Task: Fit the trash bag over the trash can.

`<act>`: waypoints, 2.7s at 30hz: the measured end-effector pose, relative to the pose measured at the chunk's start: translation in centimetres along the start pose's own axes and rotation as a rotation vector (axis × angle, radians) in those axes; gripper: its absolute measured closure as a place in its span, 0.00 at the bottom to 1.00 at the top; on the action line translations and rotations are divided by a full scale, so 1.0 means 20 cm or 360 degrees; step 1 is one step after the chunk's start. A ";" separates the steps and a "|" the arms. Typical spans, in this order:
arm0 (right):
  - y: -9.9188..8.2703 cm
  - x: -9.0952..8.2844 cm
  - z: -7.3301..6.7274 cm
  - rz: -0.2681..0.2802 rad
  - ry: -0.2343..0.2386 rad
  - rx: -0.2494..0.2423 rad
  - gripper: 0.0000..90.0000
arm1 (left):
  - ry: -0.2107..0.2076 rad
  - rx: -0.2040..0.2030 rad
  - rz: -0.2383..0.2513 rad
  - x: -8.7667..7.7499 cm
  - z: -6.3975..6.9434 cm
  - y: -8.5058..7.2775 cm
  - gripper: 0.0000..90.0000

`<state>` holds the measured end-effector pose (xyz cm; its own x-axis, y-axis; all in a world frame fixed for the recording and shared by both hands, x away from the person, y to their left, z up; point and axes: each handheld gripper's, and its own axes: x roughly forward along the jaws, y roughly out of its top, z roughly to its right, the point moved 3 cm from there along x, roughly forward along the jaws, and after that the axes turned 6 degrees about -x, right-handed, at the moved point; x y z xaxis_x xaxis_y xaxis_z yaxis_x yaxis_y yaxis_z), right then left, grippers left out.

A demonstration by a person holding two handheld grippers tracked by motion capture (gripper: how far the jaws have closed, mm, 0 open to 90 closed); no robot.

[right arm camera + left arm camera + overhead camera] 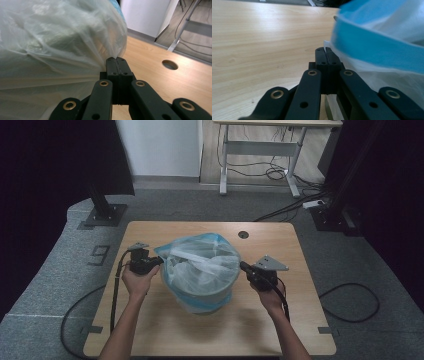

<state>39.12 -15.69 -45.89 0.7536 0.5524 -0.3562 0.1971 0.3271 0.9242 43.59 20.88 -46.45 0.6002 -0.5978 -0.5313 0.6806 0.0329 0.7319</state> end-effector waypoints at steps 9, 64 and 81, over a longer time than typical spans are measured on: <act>-0.07 0.09 -0.01 -0.0100 -0.0032 0.0062 0.99 | 0.0008 0.0003 -0.0095 0.06 -0.01 -0.03 1.00; -0.06 -0.22 -0.27 0.0212 0.0490 0.0009 0.46 | -0.0021 0.0003 -0.0119 0.05 0.01 -0.03 1.00; -0.07 -0.19 -0.30 0.0208 0.0317 -0.0114 0.99 | -0.0043 0.0023 -0.0151 0.09 0.03 -0.05 1.00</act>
<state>32.19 -13.58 -46.67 0.6300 0.7314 -0.2611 0.0560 0.2926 0.9546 43.80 19.37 -47.86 0.5217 -0.6192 -0.5868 0.7275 -0.0363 0.6851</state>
